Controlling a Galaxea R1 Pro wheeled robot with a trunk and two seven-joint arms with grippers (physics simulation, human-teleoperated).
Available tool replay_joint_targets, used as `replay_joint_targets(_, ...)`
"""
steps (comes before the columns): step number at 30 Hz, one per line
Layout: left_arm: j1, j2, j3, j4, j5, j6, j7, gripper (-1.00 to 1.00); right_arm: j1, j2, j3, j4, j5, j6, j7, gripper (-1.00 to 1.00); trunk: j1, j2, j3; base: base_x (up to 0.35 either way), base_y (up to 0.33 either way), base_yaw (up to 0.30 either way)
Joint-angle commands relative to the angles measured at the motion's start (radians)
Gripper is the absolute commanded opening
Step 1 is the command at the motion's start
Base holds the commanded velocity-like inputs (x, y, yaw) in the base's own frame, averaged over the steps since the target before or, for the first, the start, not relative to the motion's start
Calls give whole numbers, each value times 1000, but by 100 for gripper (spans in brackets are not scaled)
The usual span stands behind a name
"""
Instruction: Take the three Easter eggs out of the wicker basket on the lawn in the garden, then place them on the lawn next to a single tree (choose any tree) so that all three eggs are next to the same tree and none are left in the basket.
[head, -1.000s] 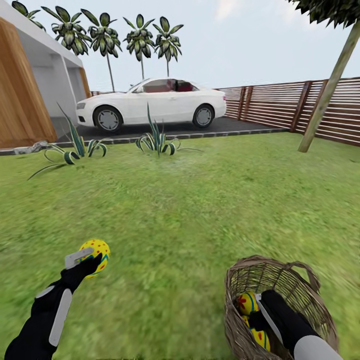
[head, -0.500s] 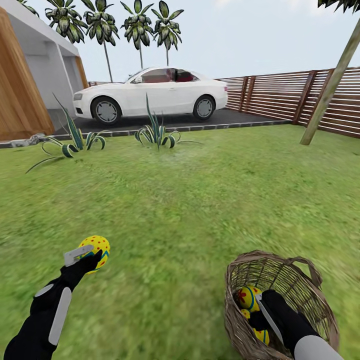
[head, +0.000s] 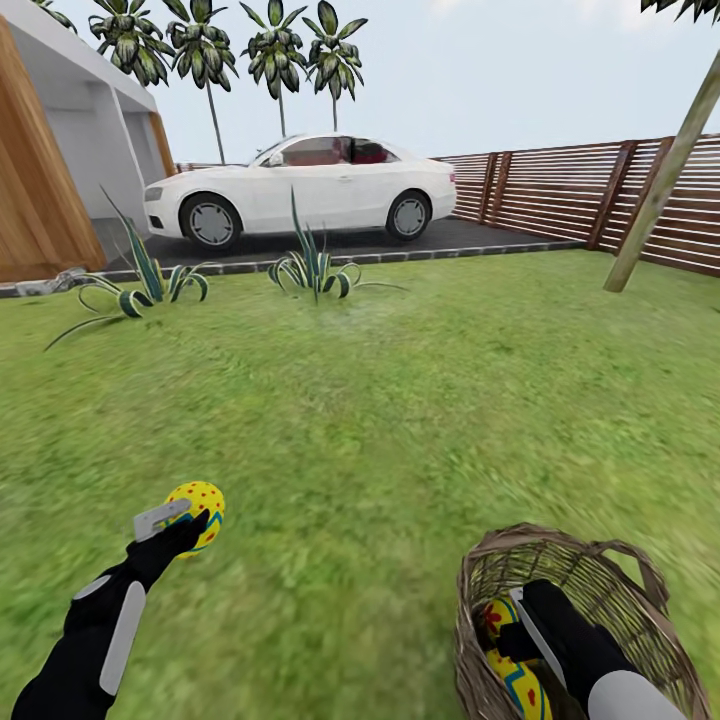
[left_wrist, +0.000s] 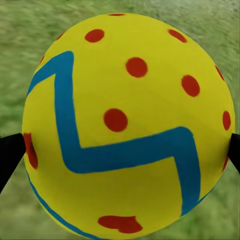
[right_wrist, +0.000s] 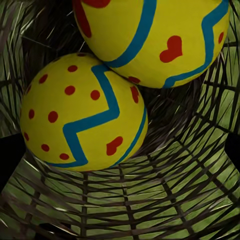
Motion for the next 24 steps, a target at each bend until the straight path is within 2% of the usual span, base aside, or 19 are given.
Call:
replay_joint_targets(1,0,-1,2,-1,6,7,-4,-100,0,-1,5,-1,6,5,3,100,0,0,-1,9,0,0)
replay_joint_targets(15,-1,-2,2,9,4,6,-4,-100,0,-1,5,-1,6,5,3,100,0,0,-1,74,2,0)
replay_joint_targets(19,-1,-2,1,47,2,4,-4,-100,0,-1,4,-1,5,5,3,100,0,0,-1,2,225,0)
replay_joint_targets(24,-1,-2,0,51,3,4,-2,-100,0,-4,2,-2,5,5,3,100,0,0,-1,0,47,0)
